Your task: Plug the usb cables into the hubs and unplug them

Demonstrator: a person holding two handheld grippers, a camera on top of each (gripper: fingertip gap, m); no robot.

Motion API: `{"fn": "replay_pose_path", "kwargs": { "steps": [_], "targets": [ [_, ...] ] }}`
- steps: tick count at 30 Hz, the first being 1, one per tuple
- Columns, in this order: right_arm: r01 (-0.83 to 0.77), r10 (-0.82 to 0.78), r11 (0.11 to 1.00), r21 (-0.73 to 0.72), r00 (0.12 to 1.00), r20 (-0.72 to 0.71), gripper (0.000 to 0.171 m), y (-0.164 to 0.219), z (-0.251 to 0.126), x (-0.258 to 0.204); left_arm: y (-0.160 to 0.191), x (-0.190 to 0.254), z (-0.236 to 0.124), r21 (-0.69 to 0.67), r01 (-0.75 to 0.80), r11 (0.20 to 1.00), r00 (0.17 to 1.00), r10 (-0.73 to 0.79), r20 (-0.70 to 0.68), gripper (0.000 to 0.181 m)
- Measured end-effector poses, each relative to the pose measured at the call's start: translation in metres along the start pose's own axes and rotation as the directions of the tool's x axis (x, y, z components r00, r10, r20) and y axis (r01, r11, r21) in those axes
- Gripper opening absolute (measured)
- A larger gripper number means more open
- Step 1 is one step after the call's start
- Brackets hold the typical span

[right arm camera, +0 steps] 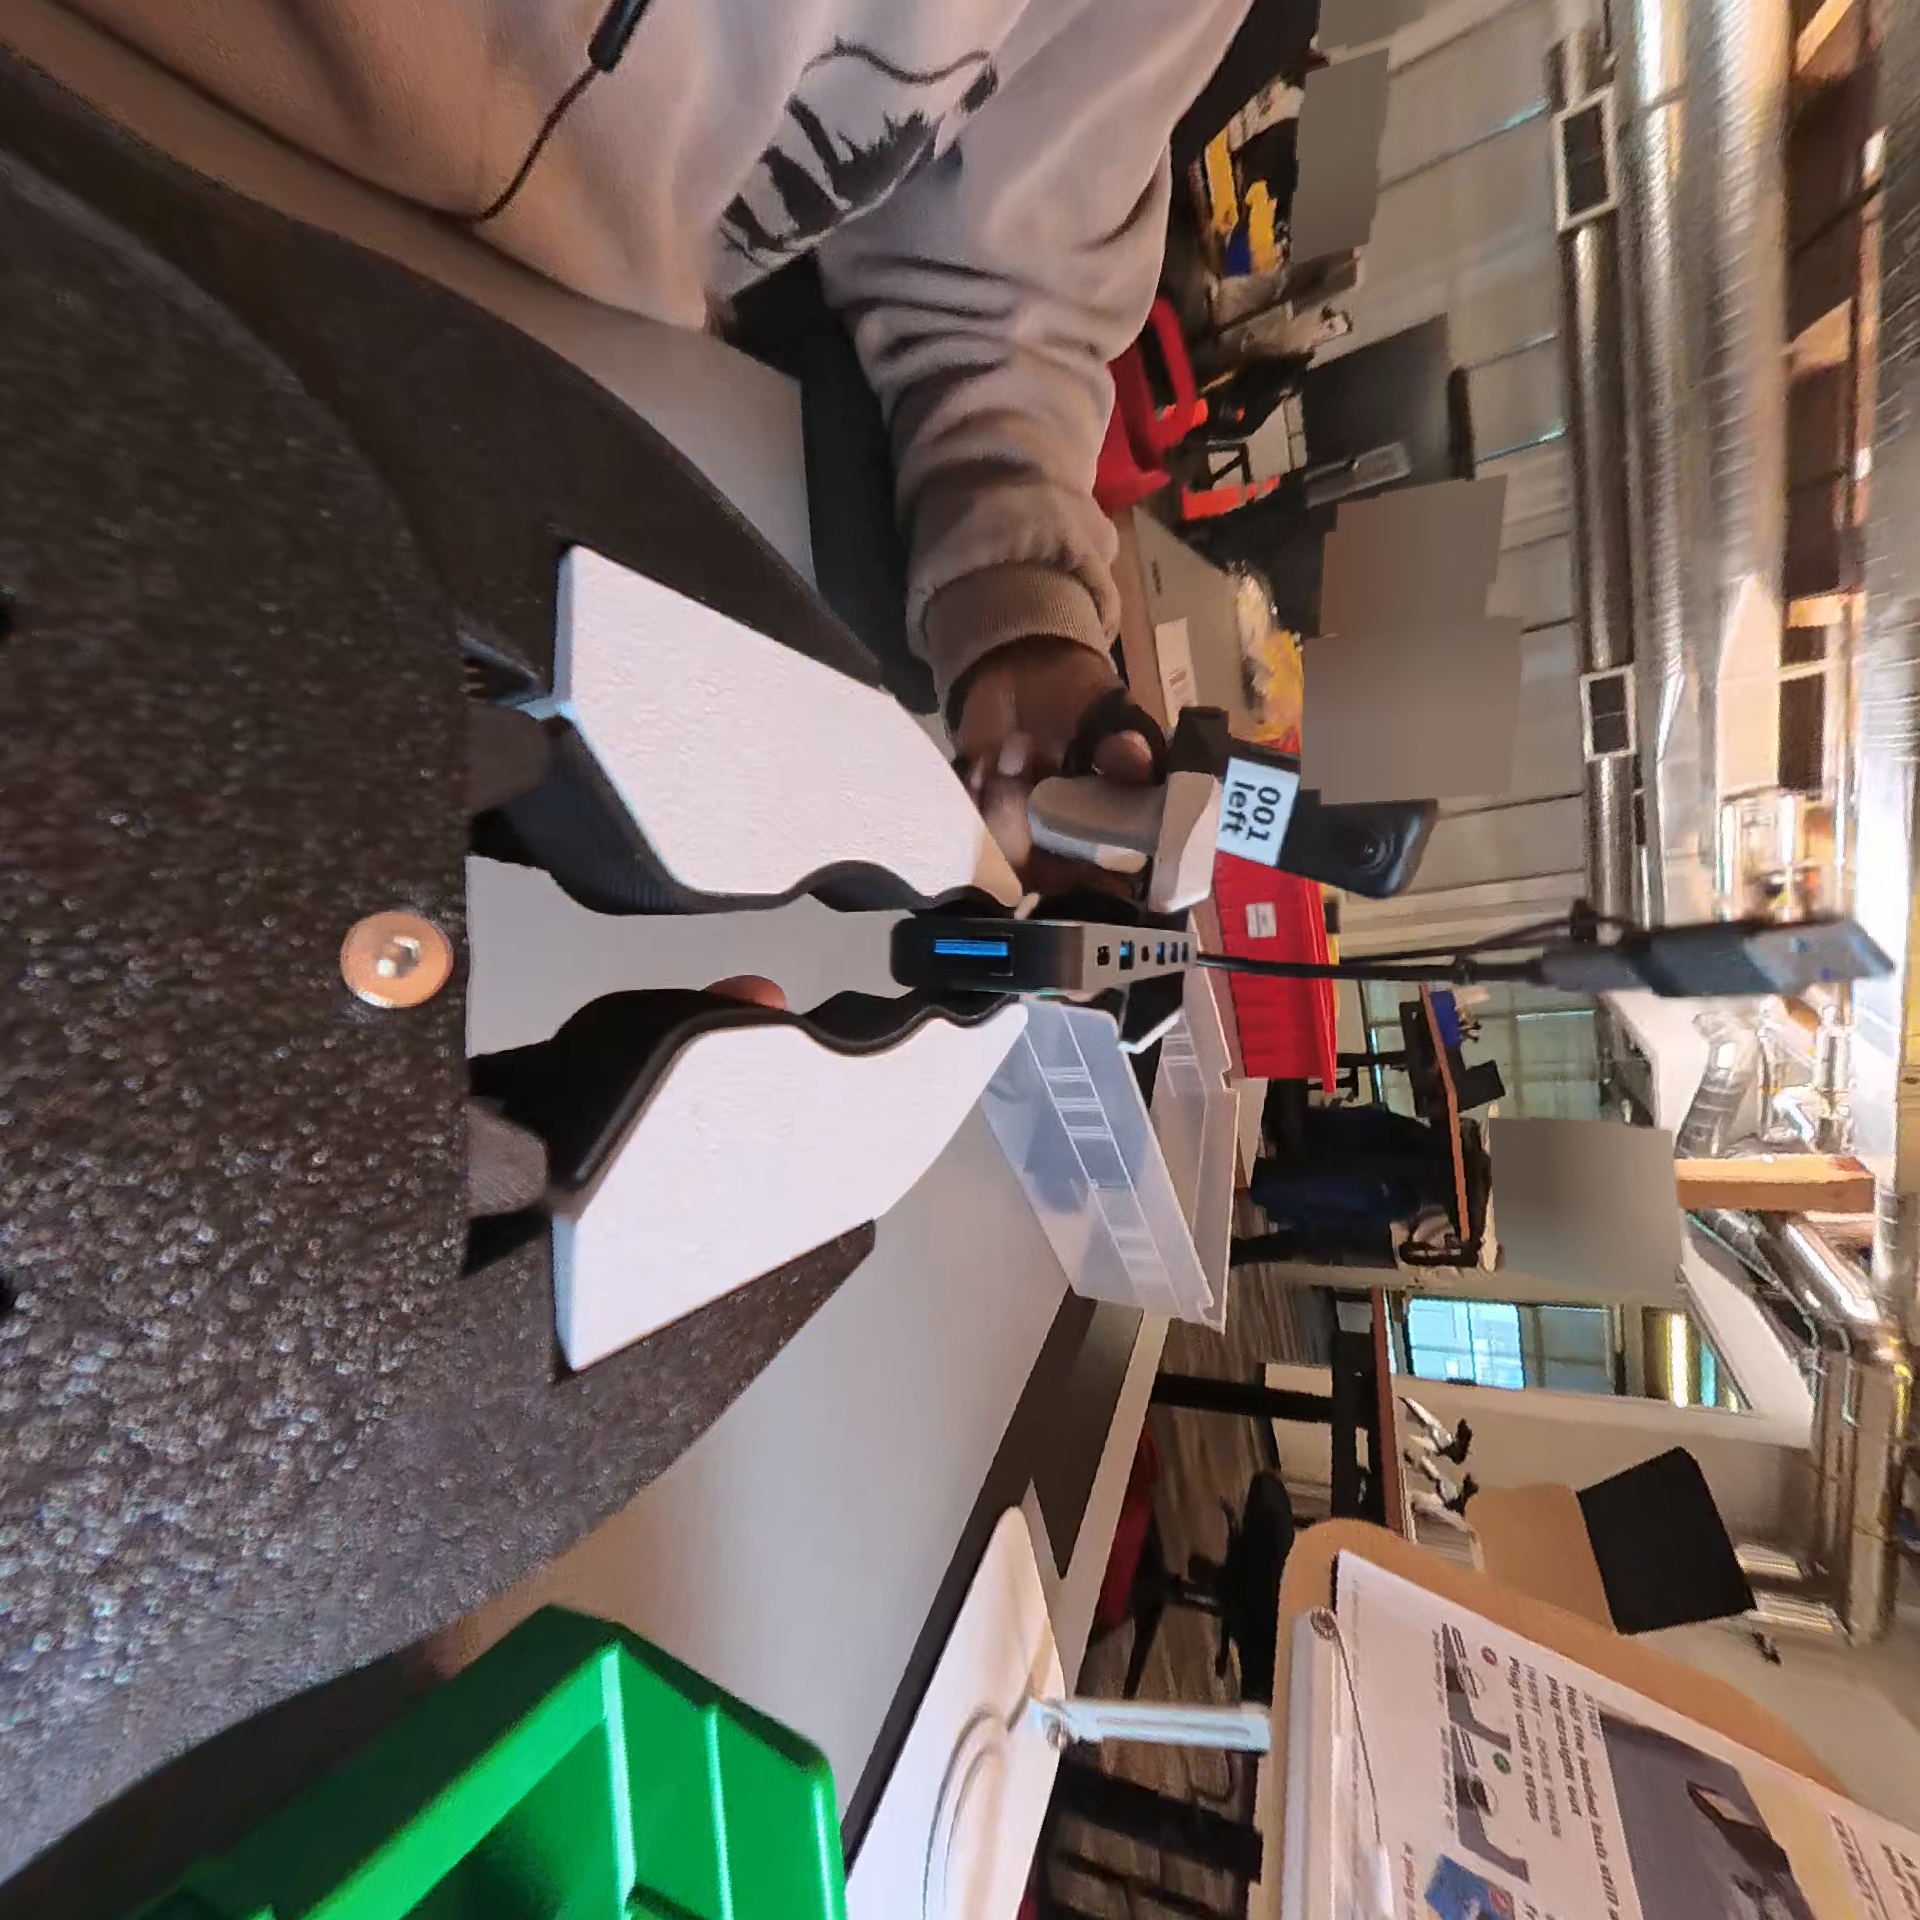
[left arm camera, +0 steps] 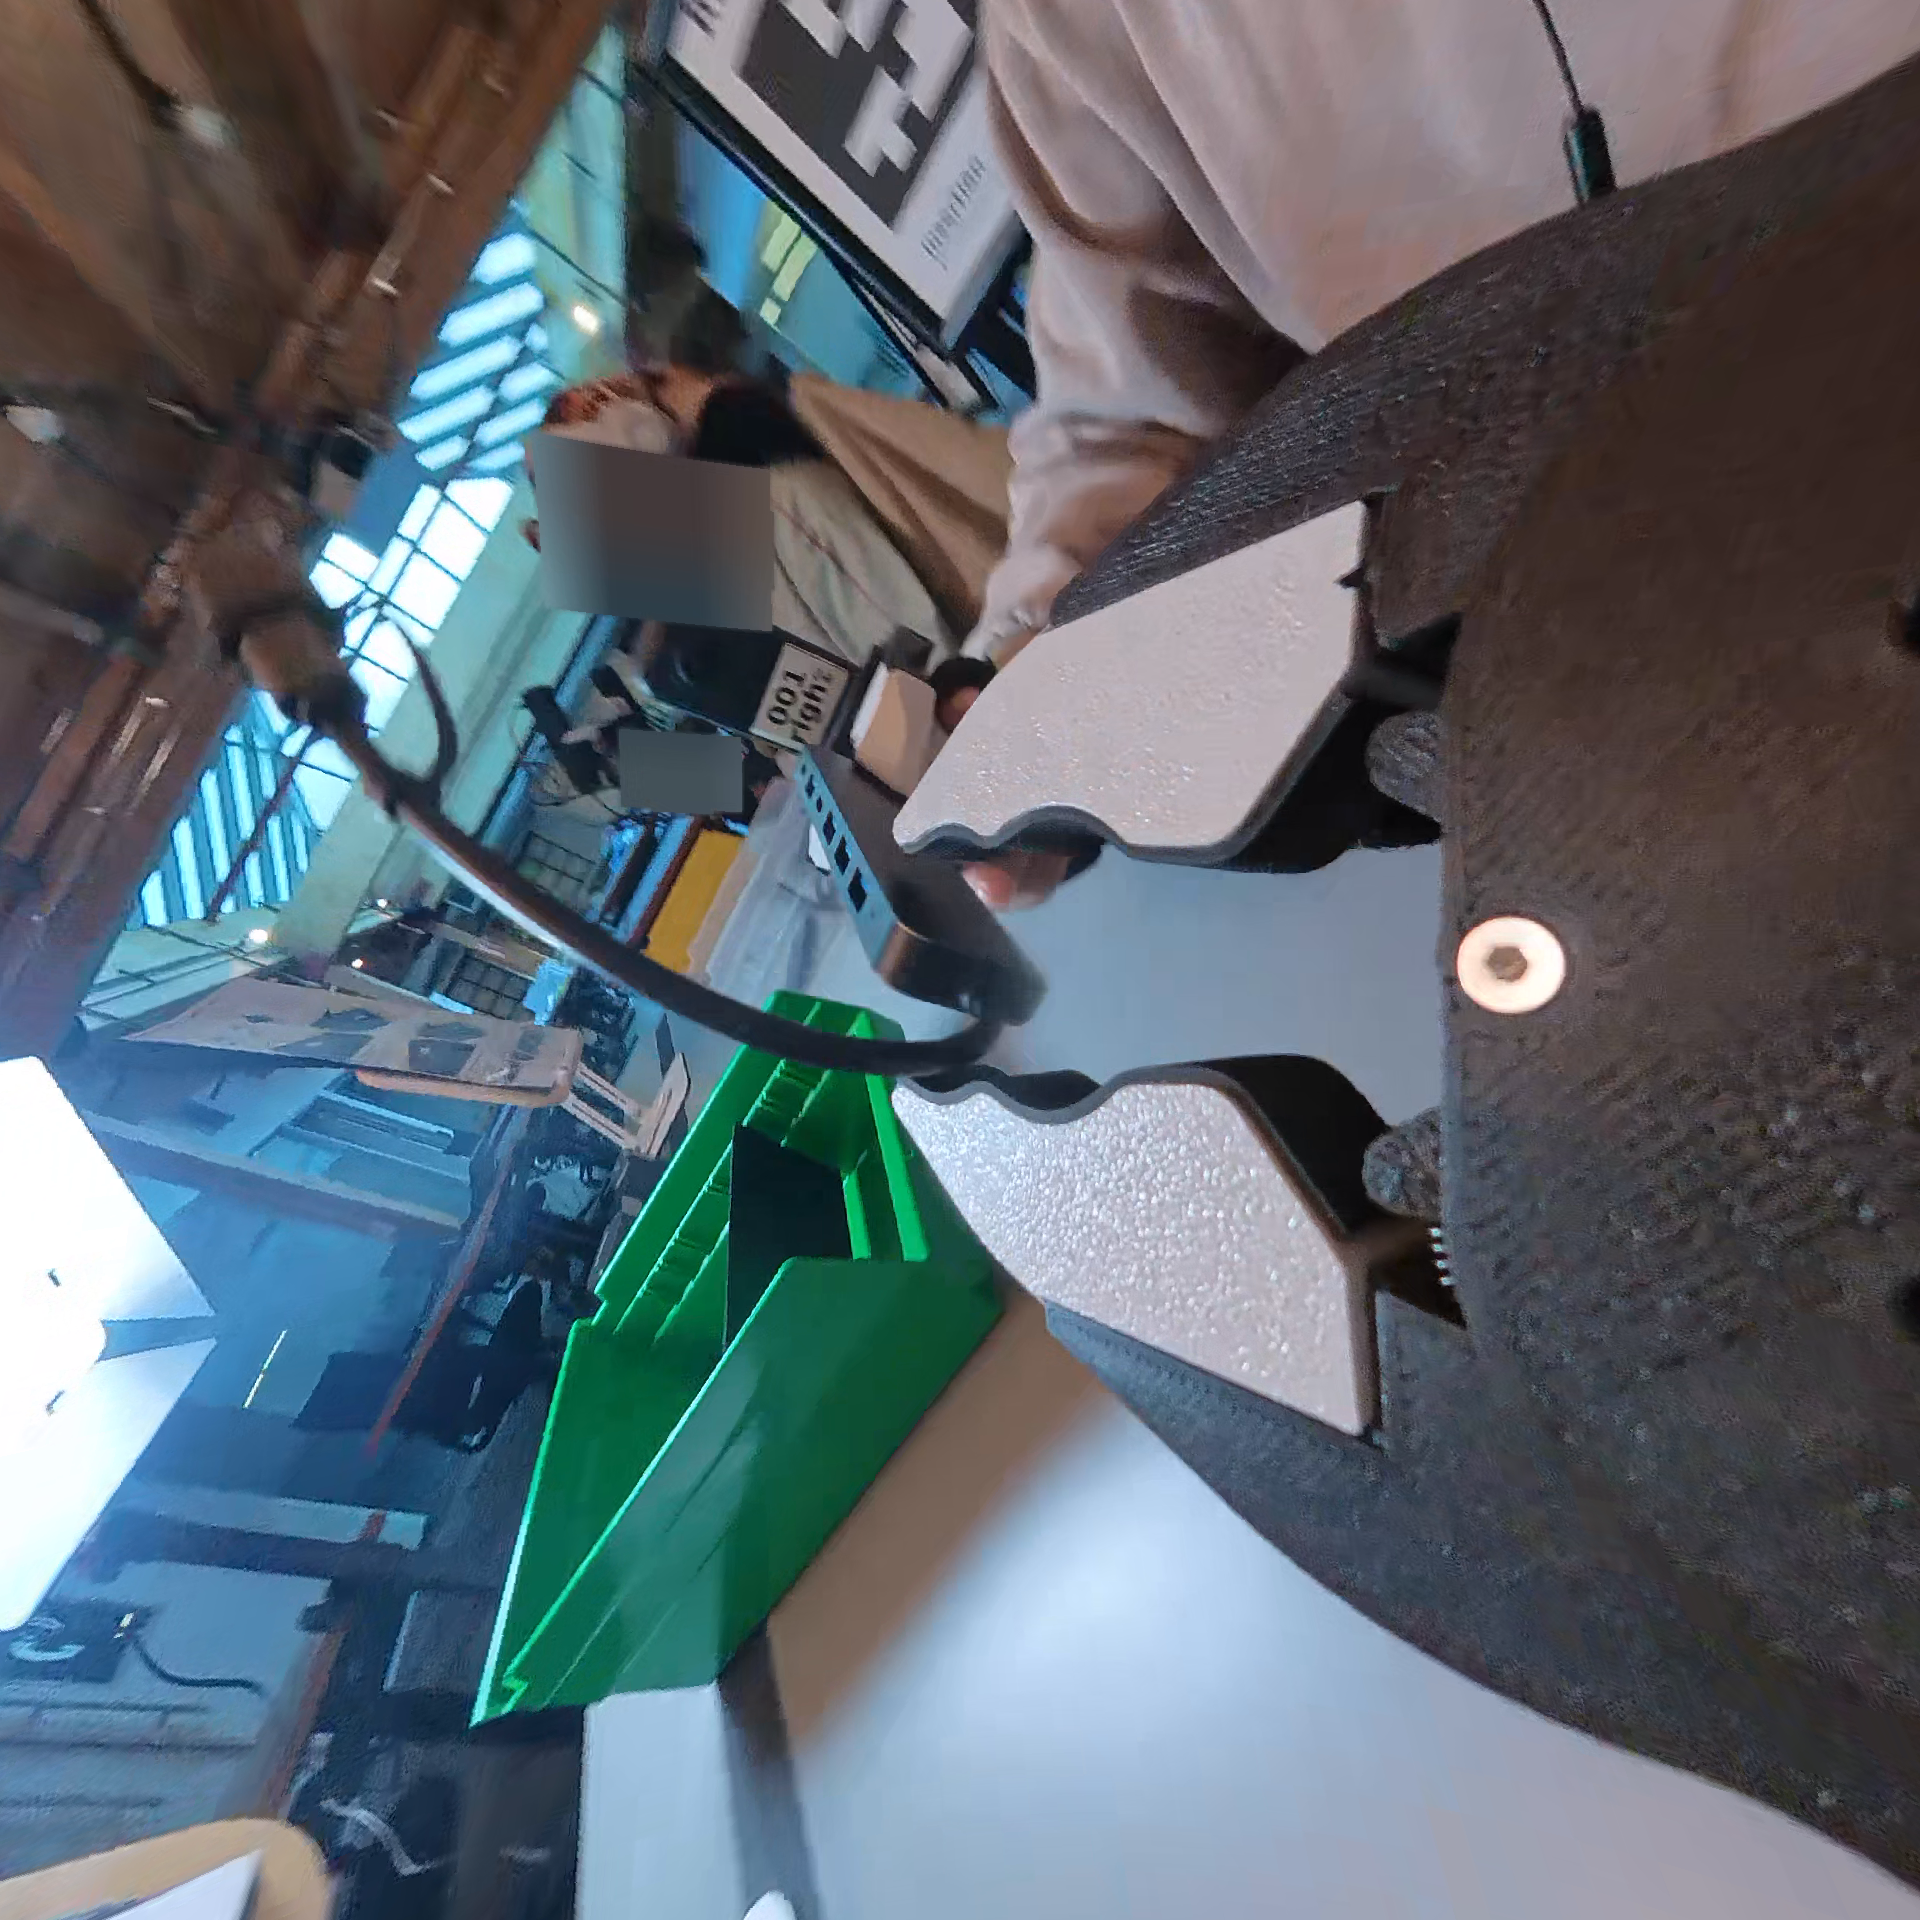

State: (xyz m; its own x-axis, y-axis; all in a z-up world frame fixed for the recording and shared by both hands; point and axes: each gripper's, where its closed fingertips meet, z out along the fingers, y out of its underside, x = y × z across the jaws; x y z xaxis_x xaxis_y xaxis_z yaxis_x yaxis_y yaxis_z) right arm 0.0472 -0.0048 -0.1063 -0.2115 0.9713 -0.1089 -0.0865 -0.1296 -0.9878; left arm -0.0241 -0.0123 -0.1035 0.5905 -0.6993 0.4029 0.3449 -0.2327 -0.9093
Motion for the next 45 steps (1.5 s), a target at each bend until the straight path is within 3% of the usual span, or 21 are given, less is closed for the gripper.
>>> {"fn": "replay_pose_path", "kwargs": {
  "steps": [4,9,12,18,26,30,40,45],
  "targets": [
    [-0.081,0.083,0.996,-0.023,0.990,0.113,0.010,0.005,0.000,-0.011,0.014,0.018,0.004,-0.099,-0.195,0.976,0.980,0.190,-0.061,0.039],
    [-0.150,0.149,0.989,-0.009,0.975,0.165,0.011,0.004,-0.004,-0.011,0.025,0.034,0.005,-0.136,-0.224,0.965,0.968,0.205,-0.145,0.015],
    [-0.138,0.131,0.990,0.021,0.970,0.204,0.012,-0.001,-0.005,-0.018,0.025,0.048,0.002,-0.113,-0.368,0.923,0.919,0.343,-0.195,0.011],
    [0.115,-0.110,0.993,-0.008,0.966,0.236,0.017,0.004,0.003,-0.050,0.017,0.073,-0.006,0.044,-0.450,0.892,0.845,0.441,-0.303,0.011],
    [0.426,-0.418,0.905,-0.021,0.896,0.148,0.020,0.013,0.020,-0.071,0.046,0.085,0.000,0.038,-0.479,0.877,0.796,0.453,-0.402,0.011],
    [0.470,-0.457,0.877,-0.097,0.880,0.126,0.016,0.019,0.019,-0.066,0.051,0.078,0.002,0.010,-0.483,0.876,0.804,0.448,-0.391,0.013],
    [0.659,-0.669,0.720,-0.216,0.743,0.036,0.015,0.026,0.018,-0.050,0.057,0.050,0.005,-0.105,-0.537,0.837,0.823,0.492,-0.283,0.022],
    [0.657,-0.684,0.724,-0.213,0.723,-0.095,0.015,-0.002,0.001,-0.027,0.019,0.033,-0.006,-0.080,-0.503,0.861,0.860,0.489,-0.146,0.028]
  ]
}}
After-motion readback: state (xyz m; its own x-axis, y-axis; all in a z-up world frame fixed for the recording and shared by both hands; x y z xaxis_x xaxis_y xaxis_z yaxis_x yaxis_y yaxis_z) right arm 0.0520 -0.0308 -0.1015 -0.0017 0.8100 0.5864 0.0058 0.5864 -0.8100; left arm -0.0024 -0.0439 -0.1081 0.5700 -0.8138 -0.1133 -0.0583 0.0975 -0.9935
